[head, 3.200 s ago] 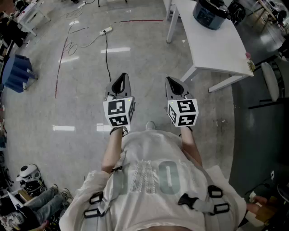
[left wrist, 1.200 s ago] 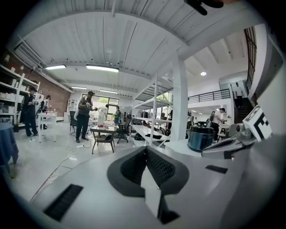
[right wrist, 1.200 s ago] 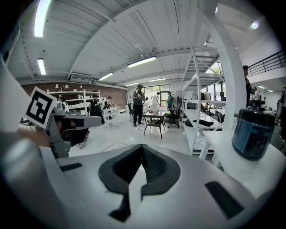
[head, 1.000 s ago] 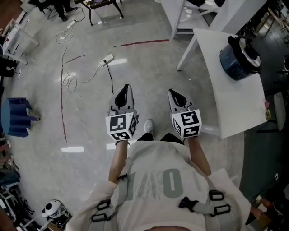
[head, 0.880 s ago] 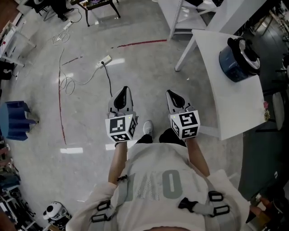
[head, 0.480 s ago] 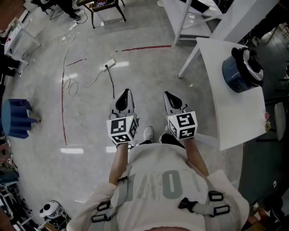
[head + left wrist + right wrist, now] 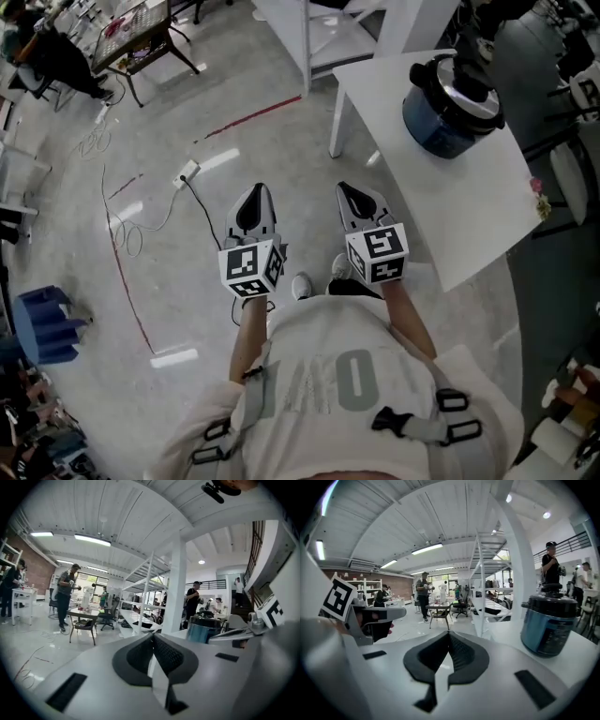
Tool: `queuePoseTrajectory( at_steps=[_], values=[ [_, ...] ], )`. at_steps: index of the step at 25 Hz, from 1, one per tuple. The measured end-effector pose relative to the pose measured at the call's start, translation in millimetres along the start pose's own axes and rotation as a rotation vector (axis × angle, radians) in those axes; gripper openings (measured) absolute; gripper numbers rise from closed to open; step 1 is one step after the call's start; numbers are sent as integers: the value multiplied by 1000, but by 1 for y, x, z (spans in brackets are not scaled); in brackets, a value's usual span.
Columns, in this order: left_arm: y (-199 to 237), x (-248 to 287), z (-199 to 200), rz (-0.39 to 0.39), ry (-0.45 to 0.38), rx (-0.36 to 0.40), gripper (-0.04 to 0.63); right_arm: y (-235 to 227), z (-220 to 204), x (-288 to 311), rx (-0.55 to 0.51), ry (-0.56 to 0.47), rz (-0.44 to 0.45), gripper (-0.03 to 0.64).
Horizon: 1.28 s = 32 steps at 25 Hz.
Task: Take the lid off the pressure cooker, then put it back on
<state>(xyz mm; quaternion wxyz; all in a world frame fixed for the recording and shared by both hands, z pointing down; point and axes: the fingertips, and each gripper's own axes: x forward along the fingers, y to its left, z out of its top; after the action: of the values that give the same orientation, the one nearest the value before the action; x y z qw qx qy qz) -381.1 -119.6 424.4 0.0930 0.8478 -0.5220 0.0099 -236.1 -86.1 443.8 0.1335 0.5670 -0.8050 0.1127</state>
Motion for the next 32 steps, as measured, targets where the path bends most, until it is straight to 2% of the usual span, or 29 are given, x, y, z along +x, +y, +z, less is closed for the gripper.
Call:
queuePoseTrajectory(
  at_steps=[4, 8, 14, 19, 23, 27, 32],
  values=[
    [-81, 68, -4, -189, 27, 30, 18, -85, -12, -36, 60, -10, -177, 9],
    [-166, 113, -9, -329, 35, 69, 18, -170, -31, -84, 118, -20, -349, 9],
    [-260, 143, -17, -536, 74, 120, 18, -241, -55, -153, 233, -40, -600, 9],
    [-309, 170, -16, -677, 100, 146, 18, -272, -54, -181, 281, -68, -741, 9],
    [-332, 192, -14, -755, 109, 165, 18, -286, -53, -184, 316, -79, -813, 9],
    [-338, 213, -14, -805, 118, 160, 18, -298, -50, -178, 335, -79, -873, 9],
    [-330, 239, -15, -852, 126, 160, 18, -306, -46, -153, 366, -79, -904, 9]
  ],
)
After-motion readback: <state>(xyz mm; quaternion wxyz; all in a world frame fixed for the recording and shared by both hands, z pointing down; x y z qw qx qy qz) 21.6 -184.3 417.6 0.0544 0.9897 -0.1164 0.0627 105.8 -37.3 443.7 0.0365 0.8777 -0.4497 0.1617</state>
